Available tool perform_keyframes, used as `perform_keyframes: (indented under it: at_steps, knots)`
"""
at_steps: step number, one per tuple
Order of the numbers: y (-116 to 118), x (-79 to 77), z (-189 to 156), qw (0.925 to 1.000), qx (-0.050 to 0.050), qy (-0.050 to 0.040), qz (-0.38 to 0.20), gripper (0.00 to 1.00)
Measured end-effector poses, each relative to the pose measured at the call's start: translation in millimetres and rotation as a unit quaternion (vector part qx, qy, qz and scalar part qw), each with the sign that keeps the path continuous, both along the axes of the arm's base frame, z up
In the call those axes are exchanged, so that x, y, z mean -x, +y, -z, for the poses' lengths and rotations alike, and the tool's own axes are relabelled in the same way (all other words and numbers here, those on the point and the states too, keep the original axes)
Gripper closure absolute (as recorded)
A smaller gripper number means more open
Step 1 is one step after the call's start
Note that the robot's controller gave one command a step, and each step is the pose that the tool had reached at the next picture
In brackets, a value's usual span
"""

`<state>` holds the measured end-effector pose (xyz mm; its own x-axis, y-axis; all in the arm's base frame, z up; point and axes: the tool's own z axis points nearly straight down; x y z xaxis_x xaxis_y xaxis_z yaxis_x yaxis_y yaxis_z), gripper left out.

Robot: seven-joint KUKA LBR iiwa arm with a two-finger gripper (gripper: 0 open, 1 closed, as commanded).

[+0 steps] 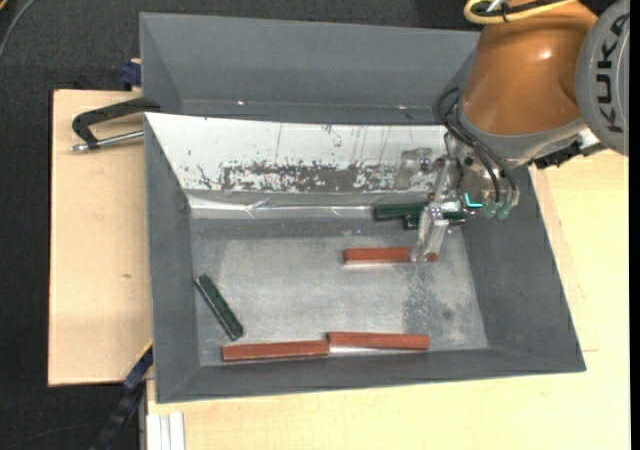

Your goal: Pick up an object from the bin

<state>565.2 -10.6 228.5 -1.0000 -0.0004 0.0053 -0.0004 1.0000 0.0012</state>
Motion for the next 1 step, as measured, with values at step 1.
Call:
perform_keyframes:
  at_steps: [1]
  knots:
    - [15.3, -9.1, 162.5, 0.9998, 0.0, 0.0002, 0.017, 0.0]
